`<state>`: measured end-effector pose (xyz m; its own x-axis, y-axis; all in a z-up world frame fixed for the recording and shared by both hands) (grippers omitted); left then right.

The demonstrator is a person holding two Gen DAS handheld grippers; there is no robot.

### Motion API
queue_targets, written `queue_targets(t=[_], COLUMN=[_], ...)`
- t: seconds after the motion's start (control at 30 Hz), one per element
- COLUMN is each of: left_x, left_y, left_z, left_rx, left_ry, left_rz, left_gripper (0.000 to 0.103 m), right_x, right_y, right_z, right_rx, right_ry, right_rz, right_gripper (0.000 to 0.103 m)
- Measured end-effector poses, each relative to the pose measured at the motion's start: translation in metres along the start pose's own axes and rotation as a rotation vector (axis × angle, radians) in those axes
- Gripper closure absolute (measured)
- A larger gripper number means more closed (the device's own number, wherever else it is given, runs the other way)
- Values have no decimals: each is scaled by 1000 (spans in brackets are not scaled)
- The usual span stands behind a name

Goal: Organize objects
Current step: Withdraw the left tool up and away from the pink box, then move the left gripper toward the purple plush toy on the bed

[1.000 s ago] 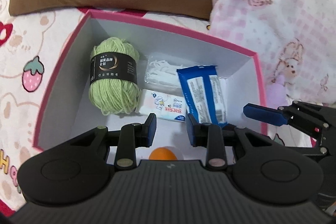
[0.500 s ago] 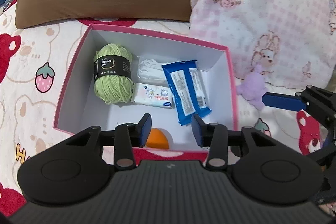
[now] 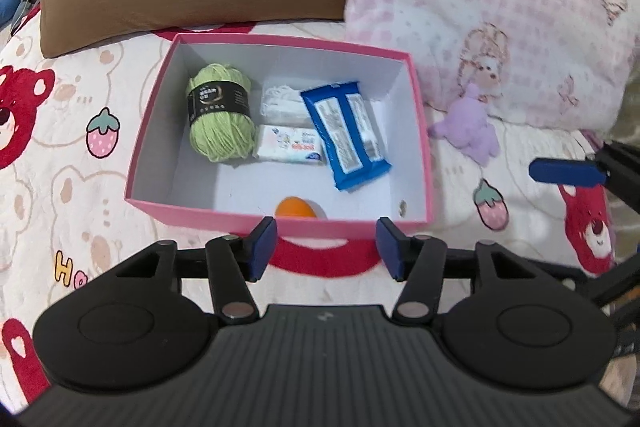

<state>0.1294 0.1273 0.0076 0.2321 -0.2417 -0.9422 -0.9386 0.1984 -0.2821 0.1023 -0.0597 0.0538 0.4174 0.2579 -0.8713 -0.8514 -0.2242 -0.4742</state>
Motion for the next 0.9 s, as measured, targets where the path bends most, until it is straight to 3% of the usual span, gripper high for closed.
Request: queue_targets(t=[0.17, 0.37, 0.57, 0.9], left_x=[-16, -22, -22, -16], left_y=[15, 35, 51, 67], left_z=[-18, -40, -54, -84], left_rx=[34, 89, 109, 163], left_ry=[14, 43, 91, 135], left_rz=[10, 37, 48, 55], left_gripper=[33, 25, 9, 3], right_x=[-17, -30, -40, -43], right_y=[17, 44, 69, 104], right_z=[-4, -5, -10, -35], right_rx=[40, 38, 24, 111], right_ry=[8, 29, 33, 79], right_rz=[-8, 23, 39, -3], right_gripper=[9, 9, 8, 8])
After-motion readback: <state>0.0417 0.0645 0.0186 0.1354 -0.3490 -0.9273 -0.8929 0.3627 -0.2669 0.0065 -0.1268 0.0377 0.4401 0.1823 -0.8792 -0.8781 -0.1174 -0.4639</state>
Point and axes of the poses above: each gripper's, at about its wrist camera, not at the fingertips, and x roughly the way its jaws point, z to its left, y to its underside, the point moved 1 cm from there along x, roughly the way its jaws point, and after that the axes turned 11 degrees about z, right-handed, at the moved point
